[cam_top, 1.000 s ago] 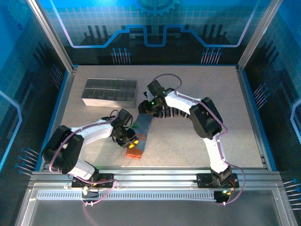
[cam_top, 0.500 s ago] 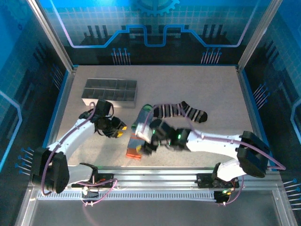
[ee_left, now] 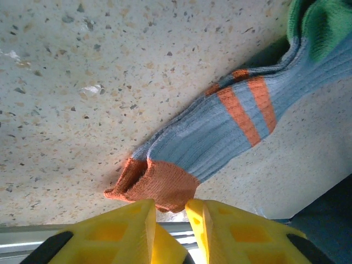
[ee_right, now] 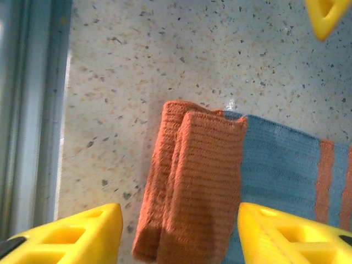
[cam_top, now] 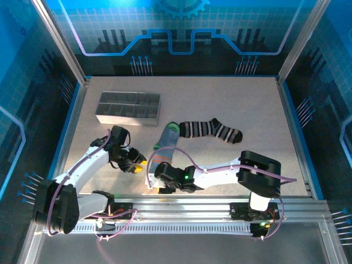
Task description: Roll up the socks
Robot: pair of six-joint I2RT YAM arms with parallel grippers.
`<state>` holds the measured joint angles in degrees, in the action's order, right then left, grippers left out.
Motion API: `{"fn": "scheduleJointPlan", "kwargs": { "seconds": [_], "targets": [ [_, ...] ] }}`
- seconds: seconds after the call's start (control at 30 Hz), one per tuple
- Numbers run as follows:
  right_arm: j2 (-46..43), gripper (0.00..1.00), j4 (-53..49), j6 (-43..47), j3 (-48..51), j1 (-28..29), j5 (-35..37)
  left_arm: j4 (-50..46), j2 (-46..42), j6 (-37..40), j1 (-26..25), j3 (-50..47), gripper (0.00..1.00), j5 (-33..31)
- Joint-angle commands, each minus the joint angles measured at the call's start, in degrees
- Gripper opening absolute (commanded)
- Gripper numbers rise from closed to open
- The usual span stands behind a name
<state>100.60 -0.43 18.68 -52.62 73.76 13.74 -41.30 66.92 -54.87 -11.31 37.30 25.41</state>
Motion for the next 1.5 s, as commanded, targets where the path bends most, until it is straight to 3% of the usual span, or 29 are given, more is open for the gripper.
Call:
{"fn": "scheduleJointPlan", "kwargs": {
  "seconds": [0.0,0.1,0.27,0.5,0.7,1.0,1.3,1.47],
  "targets": [
    [3.2,0.52,-0.7,0.8,-2.7,0.5,4.1,-2.2,-2.3,1.2,0.8,-0.2,0.29,1.9],
    [5.2,0.46,-1.5,-0.2,-3.4,0.0,5.8,-4.2,-5.0,0.7,1.4,-0.4,0.29,1.6],
    [4.9,0.24,-3.0,-2.3,-4.4,-0.6,4.9,-10.8,-13.2,-2.0,2.0,-1.3,0.3,0.0],
    [2.1,0.0,-6.5,-6.4,-6.2,-2.3,-2.4,-17.9,-24.4,-6.6,1.9,-3.6,0.3,-0.3],
    [1.2,0.0,-10.1,-12.5,-8.1,-7.6,-16.4,-17.4,-24.8,-6.7,1.9,-4.6,0.31,0.5],
    [7.0,0.0,-18.0,-20.9,-14.8,-17.3,-37.6,-7.3,-18.8,-7.0,1.6,-3.9,0.29,4.5],
    [14.2,0.0,-24.1,-24.2,-20.7,-22.3,-44.4,9.8,-8.7,-13.7,-4.9,-5.3,0.26,5.3],
    [15.5,0.01,-23.6,-25.2,-21.5,-23.9,-45.2,14.4,-4.7,-15.2,-5.6,-5.4,0.23,4.4]
  ]
}}
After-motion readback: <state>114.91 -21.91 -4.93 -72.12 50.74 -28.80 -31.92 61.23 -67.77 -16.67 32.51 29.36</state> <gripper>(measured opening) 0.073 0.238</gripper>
